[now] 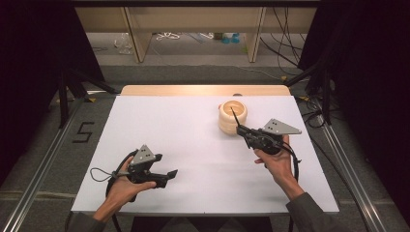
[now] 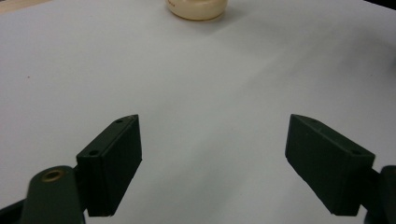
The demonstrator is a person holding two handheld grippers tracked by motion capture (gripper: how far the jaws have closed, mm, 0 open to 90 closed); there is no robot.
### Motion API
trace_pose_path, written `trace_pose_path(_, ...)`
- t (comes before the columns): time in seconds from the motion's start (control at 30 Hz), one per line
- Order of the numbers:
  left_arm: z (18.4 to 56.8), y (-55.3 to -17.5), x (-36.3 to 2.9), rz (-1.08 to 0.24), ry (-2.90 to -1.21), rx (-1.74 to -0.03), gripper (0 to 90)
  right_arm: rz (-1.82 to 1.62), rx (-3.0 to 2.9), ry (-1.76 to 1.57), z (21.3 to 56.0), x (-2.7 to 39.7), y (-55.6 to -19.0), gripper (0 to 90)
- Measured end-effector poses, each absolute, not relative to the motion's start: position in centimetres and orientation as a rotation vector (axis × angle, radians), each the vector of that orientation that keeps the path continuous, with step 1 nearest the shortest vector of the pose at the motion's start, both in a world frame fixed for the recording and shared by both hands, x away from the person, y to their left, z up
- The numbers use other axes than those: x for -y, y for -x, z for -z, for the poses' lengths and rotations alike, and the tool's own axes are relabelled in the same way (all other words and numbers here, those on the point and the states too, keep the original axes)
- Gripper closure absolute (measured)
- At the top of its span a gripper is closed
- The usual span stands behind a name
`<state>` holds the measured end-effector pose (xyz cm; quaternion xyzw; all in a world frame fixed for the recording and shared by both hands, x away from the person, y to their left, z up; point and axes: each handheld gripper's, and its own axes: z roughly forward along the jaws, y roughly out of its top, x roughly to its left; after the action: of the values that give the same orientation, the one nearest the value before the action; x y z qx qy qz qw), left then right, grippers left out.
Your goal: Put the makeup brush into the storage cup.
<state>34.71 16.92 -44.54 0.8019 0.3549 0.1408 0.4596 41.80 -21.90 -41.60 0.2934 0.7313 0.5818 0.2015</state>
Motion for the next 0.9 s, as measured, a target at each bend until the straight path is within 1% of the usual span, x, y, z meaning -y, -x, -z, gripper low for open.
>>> trace_pose_path(0.47, 44.4, -34.8, -17.1, -0.348, -1.98, -0.877, 18.1, -1.636, -1.967, -0.847, 40.7, 21.7, -44.8, 85.4)
trace_pose_path(0.9, 44.4, -34.7, -17.0, -0.347, -1.966, -0.883, 18.1, -1.643, -1.935, -0.878, 40.1, 21.1, -46.8, 85.4)
